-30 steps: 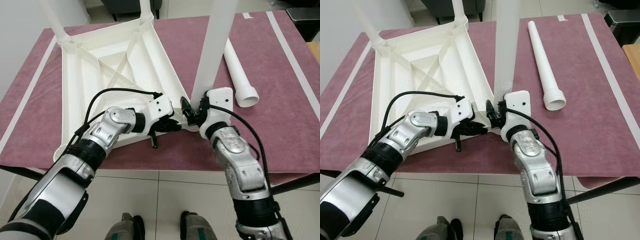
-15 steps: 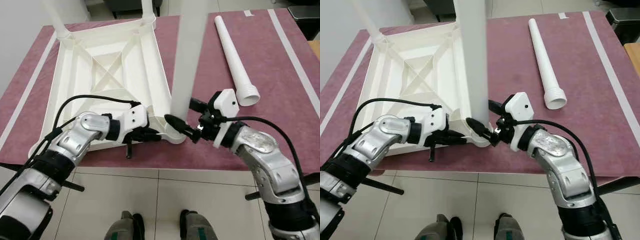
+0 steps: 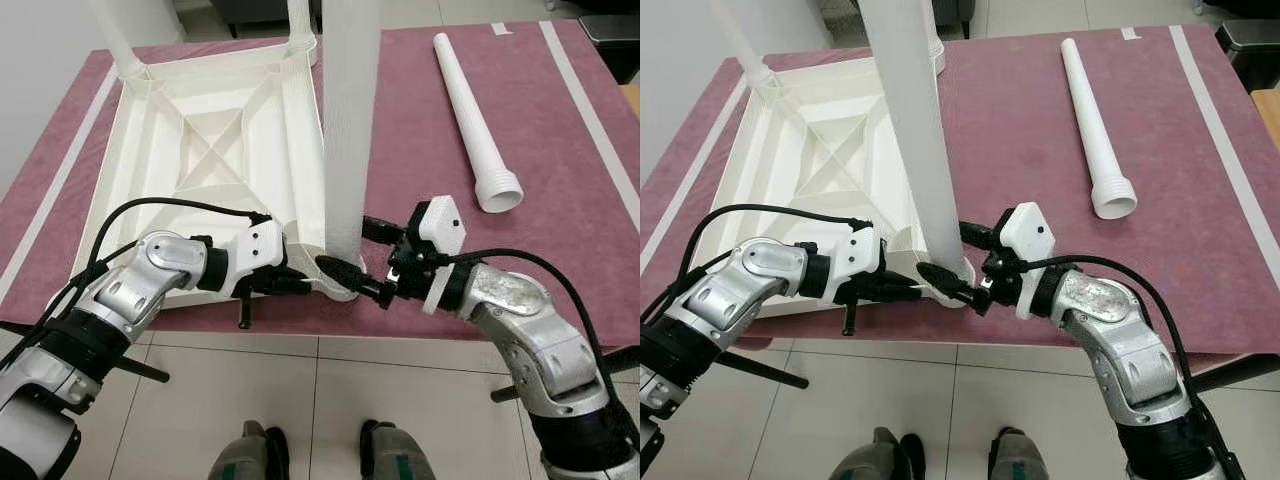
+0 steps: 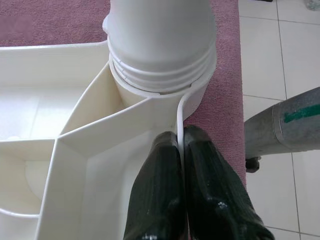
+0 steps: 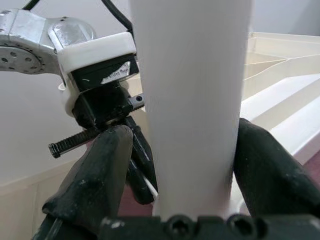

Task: Building children table

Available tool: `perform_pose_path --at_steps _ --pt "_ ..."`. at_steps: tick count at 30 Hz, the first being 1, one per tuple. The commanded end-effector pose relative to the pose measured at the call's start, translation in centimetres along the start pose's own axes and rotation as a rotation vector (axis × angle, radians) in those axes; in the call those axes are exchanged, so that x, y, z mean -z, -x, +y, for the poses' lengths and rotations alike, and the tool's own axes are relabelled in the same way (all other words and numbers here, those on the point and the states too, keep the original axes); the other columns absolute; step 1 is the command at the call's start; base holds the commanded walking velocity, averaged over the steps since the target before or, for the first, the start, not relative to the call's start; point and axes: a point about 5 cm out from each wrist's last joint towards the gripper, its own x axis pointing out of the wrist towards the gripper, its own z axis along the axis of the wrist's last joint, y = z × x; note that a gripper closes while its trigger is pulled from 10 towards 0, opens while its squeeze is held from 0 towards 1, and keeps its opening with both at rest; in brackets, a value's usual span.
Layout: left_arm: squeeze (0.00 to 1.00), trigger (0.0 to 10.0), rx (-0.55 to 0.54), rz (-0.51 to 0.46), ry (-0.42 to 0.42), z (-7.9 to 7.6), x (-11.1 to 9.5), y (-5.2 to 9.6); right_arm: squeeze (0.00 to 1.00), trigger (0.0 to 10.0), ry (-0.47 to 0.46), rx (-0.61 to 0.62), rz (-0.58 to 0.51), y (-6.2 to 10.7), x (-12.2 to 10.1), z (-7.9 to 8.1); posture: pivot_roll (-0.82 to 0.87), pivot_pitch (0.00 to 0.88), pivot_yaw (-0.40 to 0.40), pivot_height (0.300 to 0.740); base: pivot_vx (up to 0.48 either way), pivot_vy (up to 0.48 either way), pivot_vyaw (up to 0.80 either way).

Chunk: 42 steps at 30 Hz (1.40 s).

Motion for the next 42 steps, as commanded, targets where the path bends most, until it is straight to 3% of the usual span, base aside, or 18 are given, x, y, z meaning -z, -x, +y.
perform_pose_path --at_steps 1,2,12,15,18,19,21,23,24,25,26,35,36,37,38,40,41,42 --pt "0.0 0.0 0.285 -0.023 -0.023 -1.5 -0.6 0.2 0.0 10.0 0.001 -0.04 -0.008 -0.4 0.1 1.0 -0.09 0.162 0.143 0.74 0.0 0.0 0.0" --pt "0.0 0.0 0.284 -0.025 -0.024 -1.5 -0.6 0.1 0.0 0.0 -0.005 -0.03 -0.006 -0.4 0.3 1.0 -0.1 0.162 0.144 0.74 0.0 0.0 0.0" --pt "0.0 0.0 0.245 -0.054 -0.011 -0.9 -1.0 -0.7 0.0 0.0 -0.02 0.256 0.123 0.2 2.9 -1.3 -0.1 0.165 0.142 0.74 0.0 0.0 0.0" --pt "0.0 0.0 0.189 -0.081 -0.001 0.1 -1.5 -1.8 0.0 0.0 -0.021 0.502 0.211 0.1 4.2 -2.5 -0.1 0.165 0.138 0.74 0.0 0.0 0.0" --pt "0.0 0.0 0.145 -0.1 0.006 1.1 -2.0 -2.6 0.0 0.0 -0.048 0.686 0.279 0.2 5.1 -3.0 -0.1 0.164 0.135 0.74 0.0 0.0 0.0" --pt "0.0 0.0 0.145 -0.1 0.006 1.1 -2.0 -2.6 0.0 0.0 -0.048 0.686 0.279 0.2 5.1 -3.0 -0.1 0.164 0.135 0.74 0.0 0.0 0.0" --pt "0.0 0.0 0.095 -0.128 0.009 2.5 -2.9 -3.9 0.0 0.0 -0.105 0.928 0.34 0.5 6.0 -3.3 -0.1 0.164 0.135 0.74 0.0 0.0 0.0" --pt "0.0 0.0 0.095 -0.128 0.009 2.5 -2.9 -3.9 0.0 0.0 -0.105 0.928 0.34 0.5 6.0 -3.3 -0.1 0.164 0.135 0.74 0.0 0.0 0.0" --pt "0.0 0.0 0.076 -0.136 0.011 3.1 -3.4 -4.6 0.0 0.0 -0.138 1.025 0.35 0.4 6.1 -3.3 -0.1 0.164 0.139 0.74 0.0 0.0 0.0" --pt "0.0 0.0 0.076 -0.136 0.011 3.1 -3.4 -4.6 0.0 0.0 -0.138 1.025 0.35 0.4 6.1 -3.3 -0.1 0.164 0.139 0.74 0.0 0.0 0.0" --pt "0.0 0.0 0.06 -0.137 0.012 3.9 -3.9 -5.8 0.0 0.0 -0.182 1.146 0.342 -0.2 5.9 -3.1 -0.11 0.166 0.144 0.74 0.0 0.0 0.0" --pt "0.0 0.0 0.037 -0.122 0.028 4.2 -3.5 -6.6 0.0 0.0 -0.182 1.192 0.302 -1.1 5.1 -2.5 -0.11 0.172 0.148 0.74 0.0 0.0 0.0" --pt "0.0 0.0 0.034 -0.116 0.033 4.1 -3.2 -6.5 0.0 1.3 -0.175 1.171 0.28 -1.4 5.0 -2.3 -0.1 0.172 0.147 0.74 0.0 0.0 0.0" --pt "0.0 0.0 0.034 -0.116 0.033 4.1 -3.2 -6.5 0.0 1.3 -0.175 1.171 0.28 -1.4 5.0 -2.3 -0.1 0.172 0.147 0.74 0.0 0.0 0.0" --pt "0.0 0.0 0.033 -0.111 0.035 4.1 -2.9 -6.4 0.0 3.6 -0.168 1.15 0.262 -1.6 4.8 -2.1 -0.1 0.172 0.147 0.74 0.0 0.0 0.0" --pt "0.0 0.0 0.033 -0.108 0.036 4.0 -2.8 -6.3 0.0 3.6 -0.163 1.137 0.252 -1.8 4.7 -2.1 -0.1 0.173 0.145 0.74 0.0 0.0 0.0" --pt "0.0 0.0 0.033 -0.101 0.038 3.9 -2.5 -6.2 1.0 10.0 -0.145 1.091 0.224 -2.0 4.5 -1.9 -0.1 0.174 0.143 0.74 0.0 0.0 0.0" --pt "0.0 0.0 0.034 -0.097 0.04 3.9 -2.2 -6.1 1.0 10.0 -0.132 1.059 0.206 -2.2 4.3 -1.9 -0.1 0.174 0.143 0.74 0.0 0.0 0.0"
